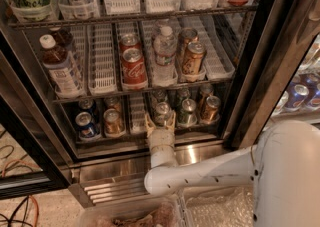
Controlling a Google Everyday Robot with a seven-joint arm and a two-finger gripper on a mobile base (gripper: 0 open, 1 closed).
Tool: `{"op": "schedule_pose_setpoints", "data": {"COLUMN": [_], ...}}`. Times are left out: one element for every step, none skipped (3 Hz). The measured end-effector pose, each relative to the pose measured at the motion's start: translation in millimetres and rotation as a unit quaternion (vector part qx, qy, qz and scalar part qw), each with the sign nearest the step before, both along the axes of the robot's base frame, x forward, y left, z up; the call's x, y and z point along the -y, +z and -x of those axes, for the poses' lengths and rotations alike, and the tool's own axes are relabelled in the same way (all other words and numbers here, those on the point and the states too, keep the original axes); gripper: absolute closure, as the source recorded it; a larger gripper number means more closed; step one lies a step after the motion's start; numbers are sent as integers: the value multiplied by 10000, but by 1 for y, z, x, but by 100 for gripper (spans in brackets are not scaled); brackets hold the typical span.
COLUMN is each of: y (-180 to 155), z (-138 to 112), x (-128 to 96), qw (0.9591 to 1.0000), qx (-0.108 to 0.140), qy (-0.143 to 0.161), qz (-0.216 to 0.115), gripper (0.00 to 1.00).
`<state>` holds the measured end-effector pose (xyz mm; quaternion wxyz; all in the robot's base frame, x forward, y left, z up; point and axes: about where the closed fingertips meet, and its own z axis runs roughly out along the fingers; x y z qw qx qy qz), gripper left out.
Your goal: Pick 7up can from bottom shelf of fridge
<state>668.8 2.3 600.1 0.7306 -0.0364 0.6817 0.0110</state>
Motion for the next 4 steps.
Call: {"op": "schedule_pose_setpoints", "data": {"y": [0,-1,-1,14], "z": [0,0,0,2], "x": [0,0,-2,-2], "qw": [10000,10000,10000,9999], "qx": [0,-16,-70,46], "qy": [0,8,46,105], "qz": [0,8,25,24], "gripper": [62,85,100,100]}}
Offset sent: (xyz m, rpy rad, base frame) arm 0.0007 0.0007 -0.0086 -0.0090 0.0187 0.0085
